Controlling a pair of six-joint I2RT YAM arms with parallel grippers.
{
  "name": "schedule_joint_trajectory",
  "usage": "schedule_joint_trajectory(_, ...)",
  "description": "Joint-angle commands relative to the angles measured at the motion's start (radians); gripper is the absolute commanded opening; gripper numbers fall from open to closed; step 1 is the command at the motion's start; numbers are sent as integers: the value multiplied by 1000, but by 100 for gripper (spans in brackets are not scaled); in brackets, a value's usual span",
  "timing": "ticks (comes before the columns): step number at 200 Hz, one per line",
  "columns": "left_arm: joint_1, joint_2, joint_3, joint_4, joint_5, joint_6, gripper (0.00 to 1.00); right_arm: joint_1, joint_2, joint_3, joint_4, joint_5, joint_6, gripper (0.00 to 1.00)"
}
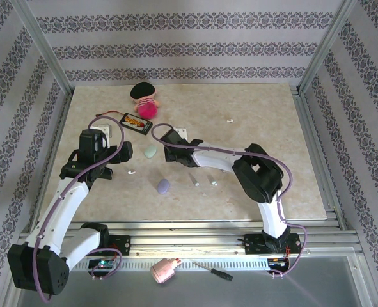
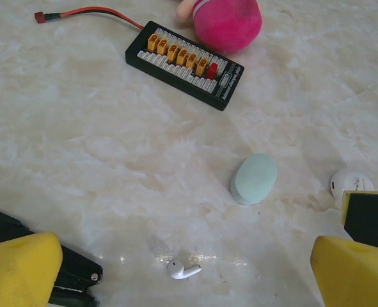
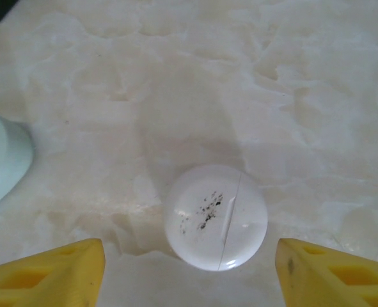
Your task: Insert the wireless bluetooth earbuds into the charging case
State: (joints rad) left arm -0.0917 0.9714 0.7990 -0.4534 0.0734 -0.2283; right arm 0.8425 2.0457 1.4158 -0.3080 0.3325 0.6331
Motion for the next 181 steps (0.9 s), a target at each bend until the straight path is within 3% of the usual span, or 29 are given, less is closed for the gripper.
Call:
schedule_joint_trajectory(1, -6, -17, 13, -29, 8, 24, 99, 6, 33, 54, -87, 66, 24, 70)
schedule_joint_trajectory(48, -5, -11, 10, -18, 11, 25, 99, 5, 86, 99, -119, 80, 46, 62)
schedule_joint_trajectory(181, -5, -16, -9, -1, 31, 6, 99, -15, 162, 151, -148, 71, 51, 55)
